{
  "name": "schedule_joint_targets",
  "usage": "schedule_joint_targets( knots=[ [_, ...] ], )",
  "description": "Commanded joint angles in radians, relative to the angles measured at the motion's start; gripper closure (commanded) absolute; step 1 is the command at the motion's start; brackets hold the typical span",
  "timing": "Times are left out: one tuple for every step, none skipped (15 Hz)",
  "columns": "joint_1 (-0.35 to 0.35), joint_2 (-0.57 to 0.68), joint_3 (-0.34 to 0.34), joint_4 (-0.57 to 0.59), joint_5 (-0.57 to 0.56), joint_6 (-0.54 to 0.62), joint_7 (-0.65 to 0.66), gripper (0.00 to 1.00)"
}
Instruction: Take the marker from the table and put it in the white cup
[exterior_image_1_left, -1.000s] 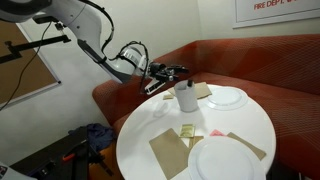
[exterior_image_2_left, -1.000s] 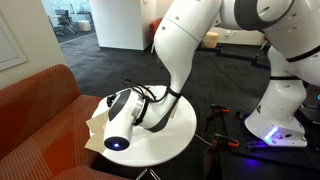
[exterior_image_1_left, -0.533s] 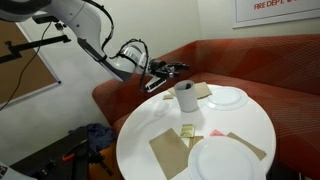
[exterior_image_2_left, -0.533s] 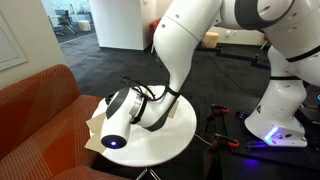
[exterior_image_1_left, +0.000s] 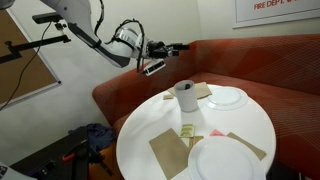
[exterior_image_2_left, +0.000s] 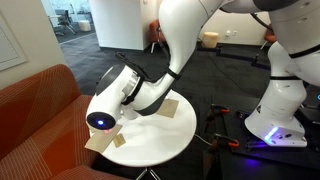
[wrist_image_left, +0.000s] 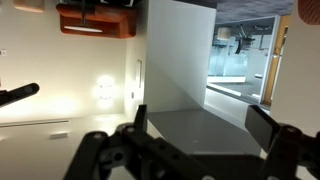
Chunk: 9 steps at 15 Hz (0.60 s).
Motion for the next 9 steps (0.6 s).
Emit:
schedule_joint_targets(
  knots=[
    [-0.022,-0.119,0.01,-0.062,0.014,0.004,-0.08,0.0],
    [-0.025,-0.142,0.011,-0.066,0.022,-0.001,-0.113,0.0],
    [-0.027,-0.169,0.01,-0.077,0.025,-0.002,-0.134,0.0],
    [-0.03,-0.197,0.011,-0.089,0.028,0.002,-0.158,0.0],
    [-0.03,-0.225,0.011,-0.104,0.028,-0.004,-0.175,0.0],
    [-0.033,-0.25,0.012,-0.117,0.029,-0.001,-0.188,0.0],
    [-0.032,-0.276,0.011,-0.129,0.028,-0.009,-0.199,0.0],
    [-0.034,-0.301,0.012,-0.144,0.027,-0.006,-0.205,0.0],
    [-0.036,-0.322,0.013,-0.153,0.03,-0.007,-0.215,0.0]
  ],
)
